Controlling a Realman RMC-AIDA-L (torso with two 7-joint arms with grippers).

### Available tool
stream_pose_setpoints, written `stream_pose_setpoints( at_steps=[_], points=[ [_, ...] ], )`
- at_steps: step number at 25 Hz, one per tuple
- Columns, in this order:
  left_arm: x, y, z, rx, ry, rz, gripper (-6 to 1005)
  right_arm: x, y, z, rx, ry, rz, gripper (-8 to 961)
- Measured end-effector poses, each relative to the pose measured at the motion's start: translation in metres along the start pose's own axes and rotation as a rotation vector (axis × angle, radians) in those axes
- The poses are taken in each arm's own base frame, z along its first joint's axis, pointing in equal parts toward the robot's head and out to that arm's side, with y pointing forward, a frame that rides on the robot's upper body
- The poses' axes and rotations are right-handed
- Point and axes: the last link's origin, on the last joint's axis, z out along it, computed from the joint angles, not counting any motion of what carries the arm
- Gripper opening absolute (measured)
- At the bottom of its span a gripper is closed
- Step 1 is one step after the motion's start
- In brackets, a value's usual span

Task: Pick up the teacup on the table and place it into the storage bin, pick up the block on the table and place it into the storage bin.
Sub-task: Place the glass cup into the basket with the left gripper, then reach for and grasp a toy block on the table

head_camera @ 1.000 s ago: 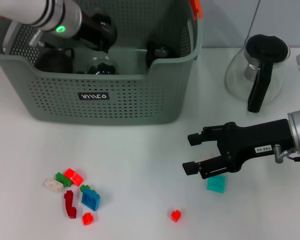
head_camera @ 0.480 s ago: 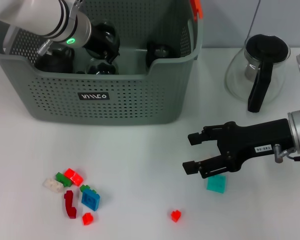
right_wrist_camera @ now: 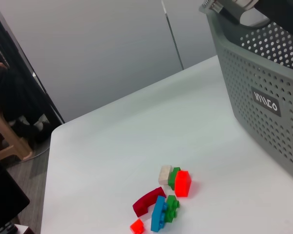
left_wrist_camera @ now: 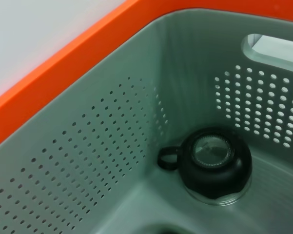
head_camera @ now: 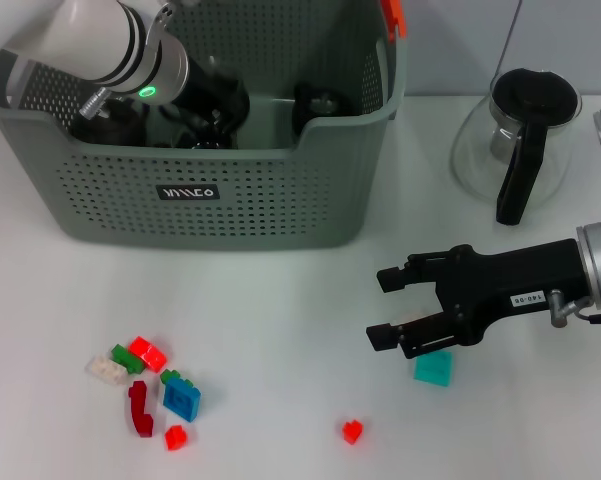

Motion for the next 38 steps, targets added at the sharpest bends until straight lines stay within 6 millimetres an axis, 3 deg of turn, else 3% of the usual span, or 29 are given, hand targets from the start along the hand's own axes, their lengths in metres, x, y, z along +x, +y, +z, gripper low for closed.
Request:
stream_pose_setpoints(
  at_steps=[8, 14, 19, 24, 26, 32, 35, 38],
  points=[
    [0.000, 0.000, 0.000, 0.001, 0.000, -0.001, 190, 0.001, 0.000, 0.000, 0.001, 0.000, 0.003, 912],
    [0.004, -0.010, -0.015, 0.027, 0.026, -0.056, 434, 0.001, 0.000, 0.000, 0.002, 0.000, 0.001, 911],
    [0.008, -0.030, -0.057, 0.091, 0.109, -0.152, 536, 0.000, 0.000, -0.001, 0.002, -0.001, -0.004, 911],
    [0.006, -0.037, -0.104, 0.113, 0.235, -0.240, 718, -0.002, -0.001, -0.004, 0.003, -0.001, -0.013, 911],
    [0.000, -0.038, -0.133, 0.079, 0.347, -0.300, 755, -0.002, -0.002, -0.005, 0.005, 0.000, -0.018, 911],
    [-0.019, -0.014, -0.183, -0.235, 0.646, -0.330, 808, -0.002, -0.002, -0.006, 0.007, 0.003, -0.021, 911],
    [-0.035, 0.005, -0.197, -0.410, 0.717, -0.266, 828, -0.001, -0.002, -0.007, 0.006, 0.006, -0.021, 912],
    [-0.053, 0.022, -0.198, -0.530, 0.691, -0.197, 848, 0.000, -0.002, -0.007, 0.006, 0.008, -0.021, 912]
  ],
)
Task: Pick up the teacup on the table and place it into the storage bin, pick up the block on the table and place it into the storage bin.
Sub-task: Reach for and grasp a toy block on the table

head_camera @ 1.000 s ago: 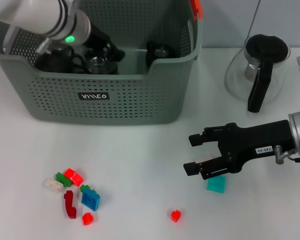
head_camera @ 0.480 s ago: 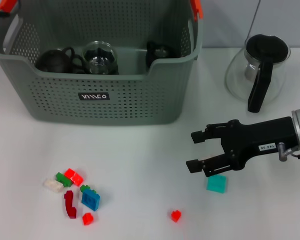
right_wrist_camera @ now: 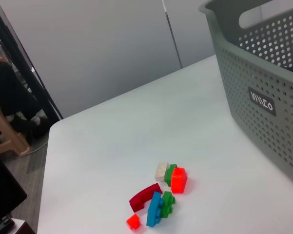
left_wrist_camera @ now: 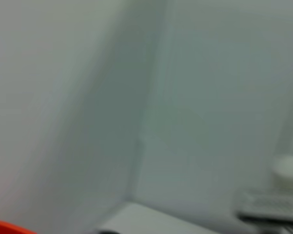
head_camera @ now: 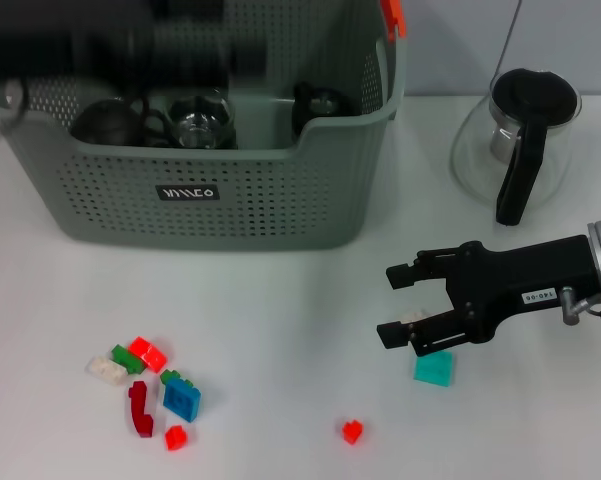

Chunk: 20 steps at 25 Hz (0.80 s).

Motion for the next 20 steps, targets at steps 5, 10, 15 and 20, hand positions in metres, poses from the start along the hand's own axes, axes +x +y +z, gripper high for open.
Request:
stream_pose_setpoints(
  at_steps=[5, 10, 15, 20],
  points=[
    [-0.037, 0.021, -0.006, -0.187, -0.065, 0.038, 849, -0.002, 0.001, -0.001, -0.010, 0.002, -0.008, 912],
    [-0.080, 0.026, -0.010, -0.231, -0.117, 0.077, 843, -0.005, -0.001, -0.002, -0.009, 0.000, -0.017, 912],
    [-0.107, 0.018, -0.011, -0.206, -0.216, 0.069, 839, -0.008, -0.002, 0.000, -0.001, -0.003, -0.021, 912],
    [-0.125, 0.006, -0.012, -0.137, -0.311, 0.093, 839, -0.009, -0.003, 0.003, 0.003, -0.007, -0.022, 911]
  ],
)
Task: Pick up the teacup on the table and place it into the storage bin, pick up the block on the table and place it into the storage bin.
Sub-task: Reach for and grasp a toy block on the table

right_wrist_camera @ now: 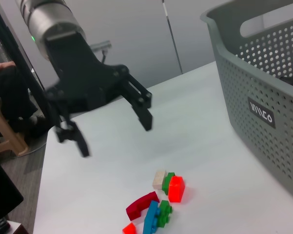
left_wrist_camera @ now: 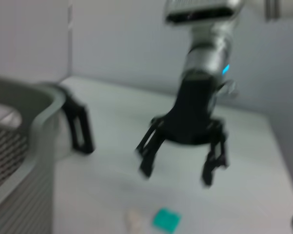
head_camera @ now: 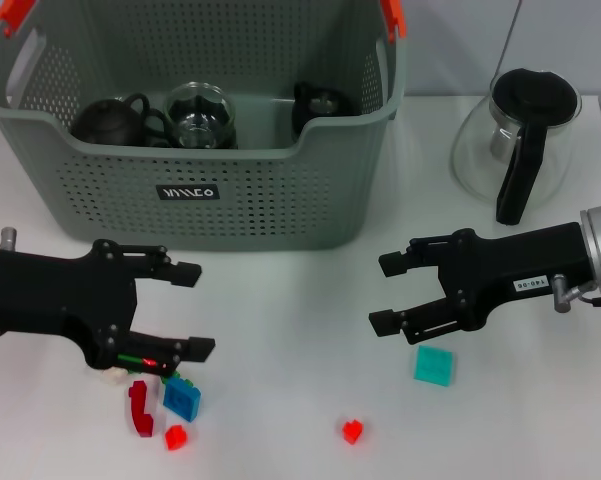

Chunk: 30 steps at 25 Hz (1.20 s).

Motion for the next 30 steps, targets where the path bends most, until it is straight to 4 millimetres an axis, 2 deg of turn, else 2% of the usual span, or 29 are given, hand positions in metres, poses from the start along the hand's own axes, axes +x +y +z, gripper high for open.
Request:
stream_pose_setpoints(
  at_steps=[7, 11, 16, 23, 30],
  points=[
    [-0.011, -0.014, 0.006, 0.094, -0.098, -0.008, 838, 0.000, 0.000, 0.003, -0.001, -0.003, 0.005, 911],
    [-0.012, -0.011, 0.014, 0.057, -0.133, 0.046, 838, 0.001, 0.001, 0.004, -0.003, -0.002, 0.007, 911],
    [-0.021, -0.008, 0.026, 0.016, -0.208, 0.127, 839, 0.001, 0.000, 0.004, 0.004, -0.003, 0.009, 912],
    [-0.028, -0.009, 0.046, -0.037, -0.296, 0.144, 839, 0.003, -0.001, 0.007, 0.017, -0.008, 0.018, 911],
    [-0.031, -0.010, 0.051, -0.057, -0.321, 0.162, 838, 0.003, 0.000, 0.011, 0.017, -0.013, 0.019, 912]
  ],
)
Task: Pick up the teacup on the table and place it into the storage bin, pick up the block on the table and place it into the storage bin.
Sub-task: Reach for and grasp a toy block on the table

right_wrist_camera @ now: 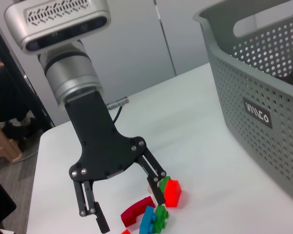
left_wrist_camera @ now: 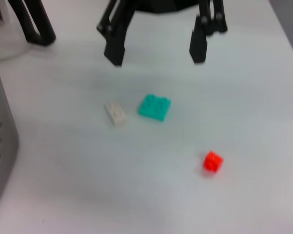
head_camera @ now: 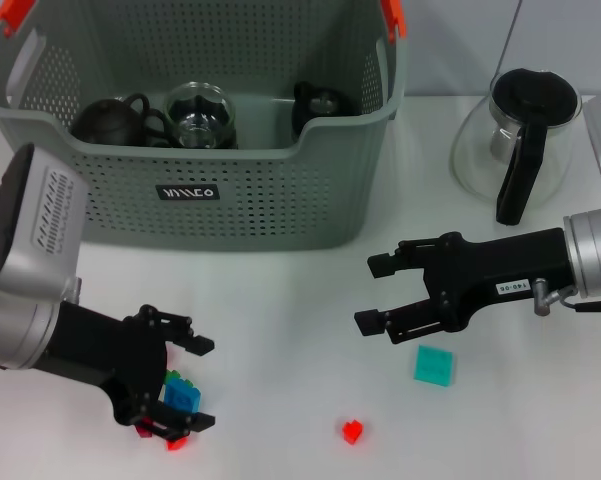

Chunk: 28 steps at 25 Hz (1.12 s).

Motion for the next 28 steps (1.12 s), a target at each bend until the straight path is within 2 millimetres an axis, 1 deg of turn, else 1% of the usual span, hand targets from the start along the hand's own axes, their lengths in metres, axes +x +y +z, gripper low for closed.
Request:
stream_pose_setpoints(
  at_steps=[4, 8, 20, 26, 28],
  points=[
    [-0.006, -0.001, 0.005, -0.003, -0.047, 0.016, 838, 0.000, 0.001, 0.002, -0.001, -0.002, -0.004, 911],
    [-0.007, -0.003, 0.010, -0.005, -0.072, 0.024, 839, -0.001, 0.001, 0.004, -0.002, -0.005, -0.010, 911],
    [-0.011, -0.005, 0.014, 0.000, -0.098, 0.033, 827, -0.002, 0.000, 0.004, 0.006, -0.011, -0.010, 912],
    [-0.012, -0.006, 0.018, -0.008, -0.109, 0.026, 679, -0.002, 0.000, 0.004, 0.007, -0.012, -0.010, 911],
    [-0.013, -0.007, 0.018, -0.002, -0.112, 0.025, 605, -0.002, 0.000, 0.004, 0.007, -0.012, -0.010, 911]
  ],
)
